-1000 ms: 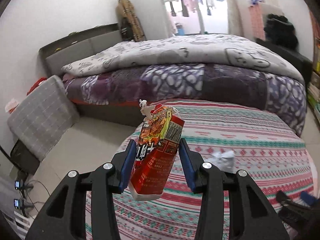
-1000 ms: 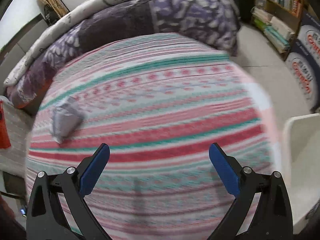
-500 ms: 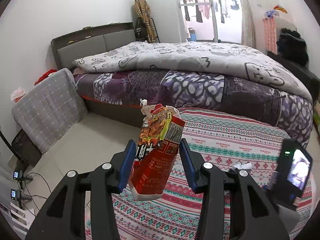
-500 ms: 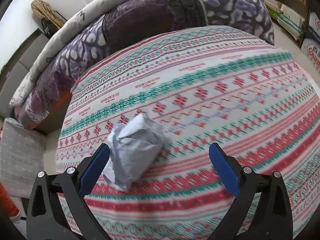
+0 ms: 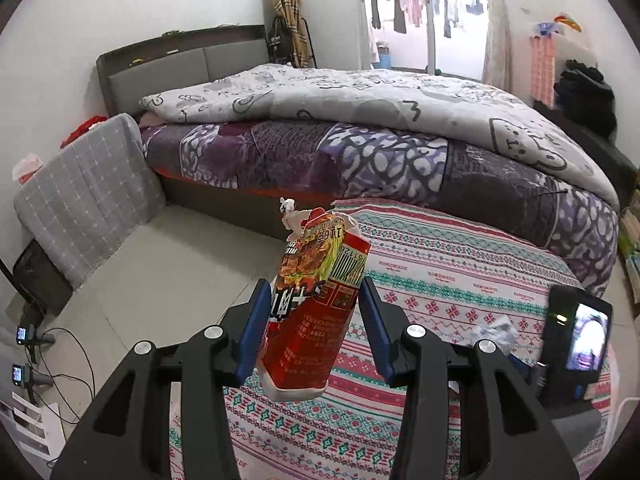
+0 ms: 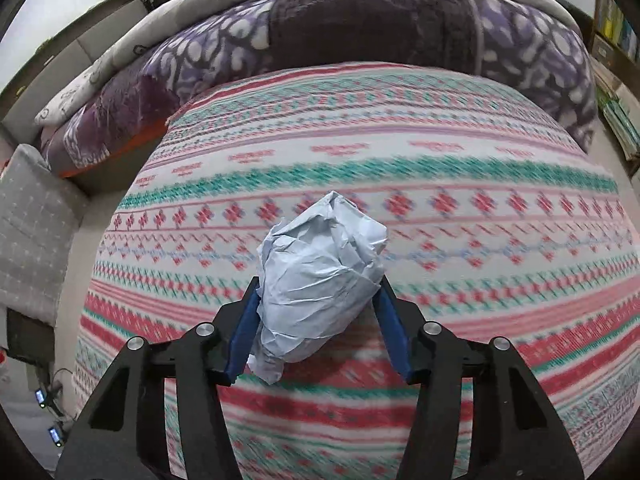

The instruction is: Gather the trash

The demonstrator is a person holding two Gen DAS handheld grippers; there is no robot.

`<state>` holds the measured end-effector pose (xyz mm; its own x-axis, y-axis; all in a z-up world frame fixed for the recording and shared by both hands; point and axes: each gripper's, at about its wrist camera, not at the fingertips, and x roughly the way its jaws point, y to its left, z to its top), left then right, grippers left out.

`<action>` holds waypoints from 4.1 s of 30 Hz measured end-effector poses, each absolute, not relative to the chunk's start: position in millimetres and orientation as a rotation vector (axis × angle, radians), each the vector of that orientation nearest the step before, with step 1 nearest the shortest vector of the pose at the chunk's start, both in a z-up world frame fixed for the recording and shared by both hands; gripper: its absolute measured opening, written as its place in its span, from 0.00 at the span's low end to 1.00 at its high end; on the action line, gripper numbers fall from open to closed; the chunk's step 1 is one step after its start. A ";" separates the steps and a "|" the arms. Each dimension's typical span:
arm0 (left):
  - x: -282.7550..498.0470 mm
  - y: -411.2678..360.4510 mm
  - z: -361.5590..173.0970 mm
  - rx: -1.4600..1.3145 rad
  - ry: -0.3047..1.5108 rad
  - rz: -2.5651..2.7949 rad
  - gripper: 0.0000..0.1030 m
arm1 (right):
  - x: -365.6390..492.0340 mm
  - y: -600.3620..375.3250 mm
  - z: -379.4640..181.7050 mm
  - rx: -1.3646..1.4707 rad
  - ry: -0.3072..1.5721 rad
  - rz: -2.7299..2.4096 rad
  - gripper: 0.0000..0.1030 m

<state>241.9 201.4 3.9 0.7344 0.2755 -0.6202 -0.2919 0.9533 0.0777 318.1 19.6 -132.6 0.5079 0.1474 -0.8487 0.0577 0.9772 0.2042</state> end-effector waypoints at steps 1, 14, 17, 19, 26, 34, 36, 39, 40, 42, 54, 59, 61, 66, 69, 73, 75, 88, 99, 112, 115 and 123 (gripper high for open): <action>240.2 197.5 5.2 -0.015 0.673 0.310 0.44 | 312.3 10.3 -130.0 0.212 1.032 0.046 0.51; 213.3 122.5 27.7 0.108 0.582 0.247 0.44 | 240.0 -81.0 -49.7 0.090 0.838 -0.071 0.51; 205.1 100.4 34.6 0.138 0.558 0.226 0.44 | 225.3 -99.7 -37.4 0.094 0.815 -0.084 0.51; 200.2 87.1 37.4 0.154 0.549 0.210 0.44 | 214.5 -114.7 -31.0 0.102 0.804 -0.096 0.51; 185.1 41.9 38.4 0.196 0.542 0.140 0.44 | 184.7 -159.4 -24.6 0.101 0.786 -0.147 0.52; 173.6 -5.2 35.3 0.229 0.548 0.065 0.44 | 155.2 -217.5 -29.1 0.147 0.792 -0.221 0.52; 171.0 -15.9 34.6 0.238 0.546 0.050 0.44 | 149.7 -227.3 -29.0 0.144 0.789 -0.238 0.52; 167.8 -33.8 33.7 0.250 0.545 0.021 0.44 | 143.1 -245.8 -29.8 0.147 0.791 -0.270 0.52; 166.9 -39.5 33.3 0.253 0.545 0.011 0.44 | 140.6 -252.6 -30.2 0.154 0.793 -0.282 0.52; 164.0 -51.1 32.1 0.256 0.546 -0.007 0.44 | 136.2 -268.7 -32.0 0.172 0.802 -0.308 0.52; 140.8 -136.2 19.7 0.244 0.580 -0.189 0.44 | 104.0 -332.0 -44.5 0.198 0.868 -0.435 0.54; 128.2 -171.0 19.8 0.244 0.587 -0.277 0.44 | 88.6 -356.3 -44.7 0.233 0.865 -0.492 0.69; 124.2 -184.0 18.2 0.242 0.602 -0.315 0.44 | 78.9 -370.0 -43.3 0.269 0.852 -0.516 0.74; 115.2 -214.9 8.6 0.233 0.657 -0.428 0.45 | 59.0 -400.5 -41.5 0.356 0.831 -0.561 0.80; 112.0 -230.1 3.4 0.209 0.705 -0.511 0.48 | 49.9 -414.4 -40.8 0.404 0.819 -0.576 0.81; 107.7 -241.6 -3.0 0.174 0.759 -0.614 0.57 | 43.2 -420.4 -36.9 0.419 0.795 -0.589 0.82; 103.7 -242.7 -3.2 0.155 0.771 -0.640 0.63 | 40.9 -420.5 -33.8 0.410 0.780 -0.596 0.82; 80.4 -183.4 17.7 0.132 0.663 -0.402 0.86 | 20.3 -367.7 0.6 0.267 0.651 -0.606 0.93; 41.3 -90.6 28.7 0.128 0.449 -0.024 0.94 | 8.5 -279.8 -4.1 0.242 0.497 -0.433 0.93; 48.4 -47.5 31.6 0.057 0.487 -0.001 0.93 | 21.4 -243.4 -9.0 0.237 0.479 -0.330 0.93; 49.5 -47.5 30.0 0.052 0.490 0.003 0.93 | 21.6 -243.9 -9.9 0.246 0.481 -0.331 0.93; 53.5 -48.1 26.2 0.055 0.505 0.005 0.93 | 22.5 -243.9 -11.3 0.253 0.483 -0.327 0.93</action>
<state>53.5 -48.1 26.2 0.8753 0.0180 -0.4833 0.0094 0.9985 0.0542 22.5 -243.9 -11.3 0.8358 -0.2463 -0.4907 0.3643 0.9174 0.1601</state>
